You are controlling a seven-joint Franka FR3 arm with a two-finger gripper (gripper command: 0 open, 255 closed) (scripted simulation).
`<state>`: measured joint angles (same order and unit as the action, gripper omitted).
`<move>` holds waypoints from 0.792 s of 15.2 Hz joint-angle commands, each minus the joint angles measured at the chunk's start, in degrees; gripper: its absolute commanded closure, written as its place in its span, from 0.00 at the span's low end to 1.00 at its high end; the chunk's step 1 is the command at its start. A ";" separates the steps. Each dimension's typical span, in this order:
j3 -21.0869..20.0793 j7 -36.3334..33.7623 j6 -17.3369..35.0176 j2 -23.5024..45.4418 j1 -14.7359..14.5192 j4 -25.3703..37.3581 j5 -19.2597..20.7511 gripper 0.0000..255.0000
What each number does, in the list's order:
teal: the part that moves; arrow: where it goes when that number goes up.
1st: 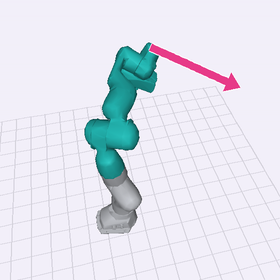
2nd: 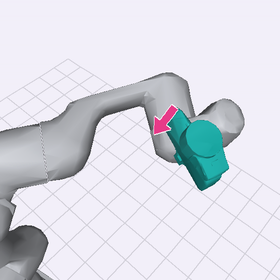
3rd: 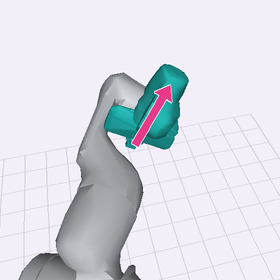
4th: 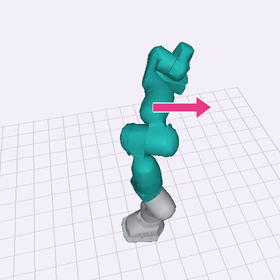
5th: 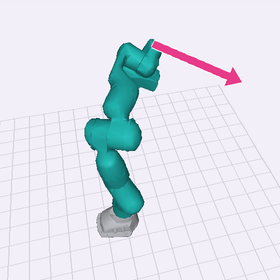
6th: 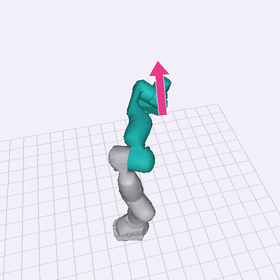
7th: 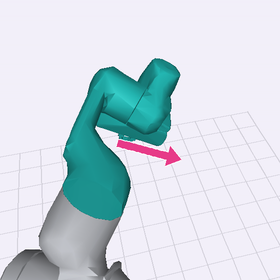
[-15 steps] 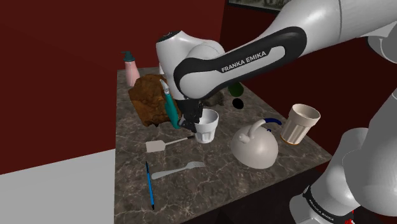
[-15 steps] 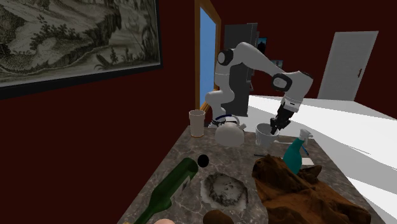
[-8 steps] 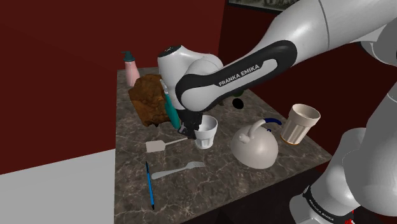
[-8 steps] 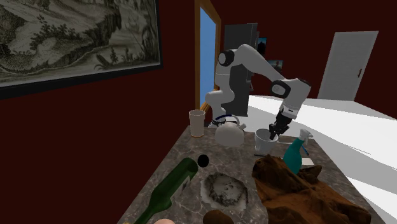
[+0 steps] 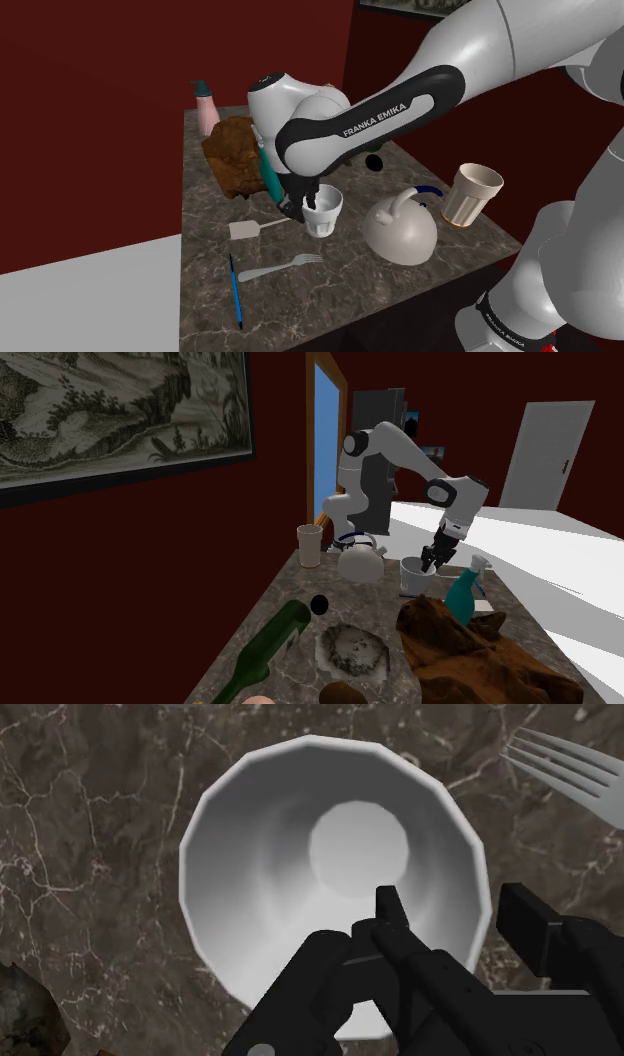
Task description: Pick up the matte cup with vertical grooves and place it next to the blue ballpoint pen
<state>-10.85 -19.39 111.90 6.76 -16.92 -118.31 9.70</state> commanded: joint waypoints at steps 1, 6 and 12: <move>0.00 0.00 0.00 0.00 0.00 0.01 0.00 0.00; -0.13 0.15 -1.88 -0.39 -0.12 1.52 -0.24 0.00; -0.46 0.47 -7.15 -1.02 -0.46 6.15 -0.76 0.00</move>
<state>-11.32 -18.99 104.99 5.78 -17.39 -112.34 8.96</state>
